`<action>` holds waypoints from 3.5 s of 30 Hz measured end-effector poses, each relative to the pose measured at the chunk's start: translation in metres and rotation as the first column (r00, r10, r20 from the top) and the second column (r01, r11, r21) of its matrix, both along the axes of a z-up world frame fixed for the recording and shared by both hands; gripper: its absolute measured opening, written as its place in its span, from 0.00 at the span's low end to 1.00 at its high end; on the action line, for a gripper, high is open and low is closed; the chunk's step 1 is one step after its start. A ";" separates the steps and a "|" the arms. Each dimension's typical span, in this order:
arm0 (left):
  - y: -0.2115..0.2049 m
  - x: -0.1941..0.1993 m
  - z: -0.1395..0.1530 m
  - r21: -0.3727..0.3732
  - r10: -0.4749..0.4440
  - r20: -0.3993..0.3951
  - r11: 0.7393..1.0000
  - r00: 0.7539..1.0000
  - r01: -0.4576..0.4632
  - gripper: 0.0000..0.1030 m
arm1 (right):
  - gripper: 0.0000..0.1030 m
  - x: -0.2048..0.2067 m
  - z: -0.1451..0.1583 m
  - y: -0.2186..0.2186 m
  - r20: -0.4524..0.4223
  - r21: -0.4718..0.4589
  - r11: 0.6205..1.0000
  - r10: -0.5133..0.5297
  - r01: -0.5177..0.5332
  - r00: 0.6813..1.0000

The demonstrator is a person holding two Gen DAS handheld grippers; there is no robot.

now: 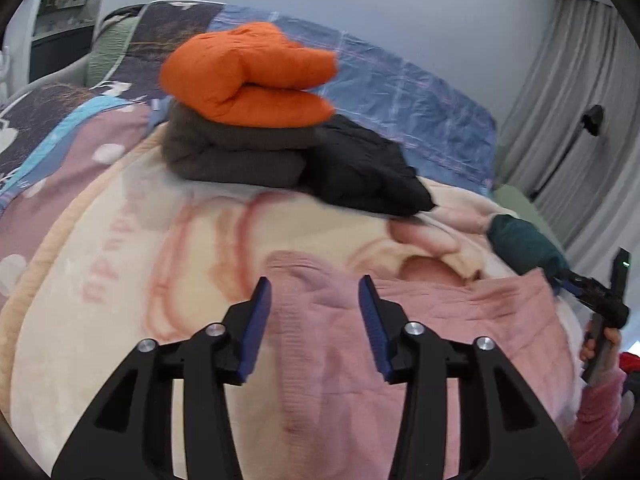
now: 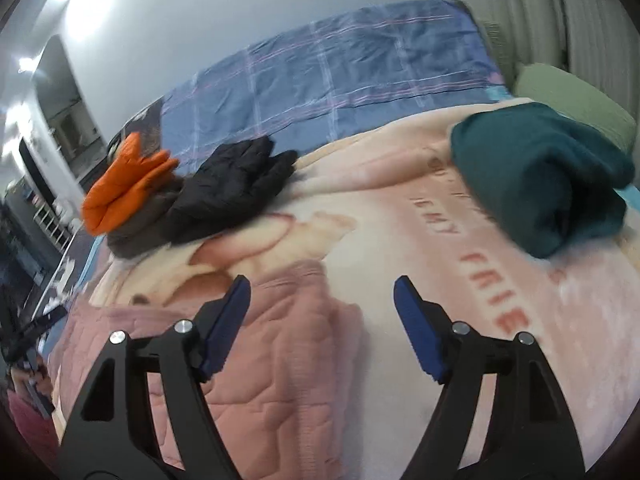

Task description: Fold large clothes

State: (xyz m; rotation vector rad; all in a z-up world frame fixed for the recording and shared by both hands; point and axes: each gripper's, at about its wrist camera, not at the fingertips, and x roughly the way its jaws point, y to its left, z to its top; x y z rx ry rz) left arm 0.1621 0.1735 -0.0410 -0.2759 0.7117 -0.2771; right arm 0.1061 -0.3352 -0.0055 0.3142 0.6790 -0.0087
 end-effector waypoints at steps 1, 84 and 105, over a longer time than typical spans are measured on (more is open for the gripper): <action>-0.009 0.002 -0.004 0.032 -0.014 -0.013 0.999 1.000 0.014 0.58 | 0.75 0.007 -0.007 0.003 -0.037 0.002 1.000 0.021 -0.021 0.999; -0.116 -0.008 -0.060 0.193 -0.114 0.049 0.976 0.992 0.103 0.70 | 0.34 -0.101 -0.081 0.236 -0.138 -0.019 0.984 0.173 -0.177 0.975; -0.114 -0.016 -0.060 0.164 -0.127 0.072 0.980 0.989 0.114 0.73 | 0.56 -0.066 -0.105 0.213 -0.186 -0.078 0.976 0.184 -0.201 0.965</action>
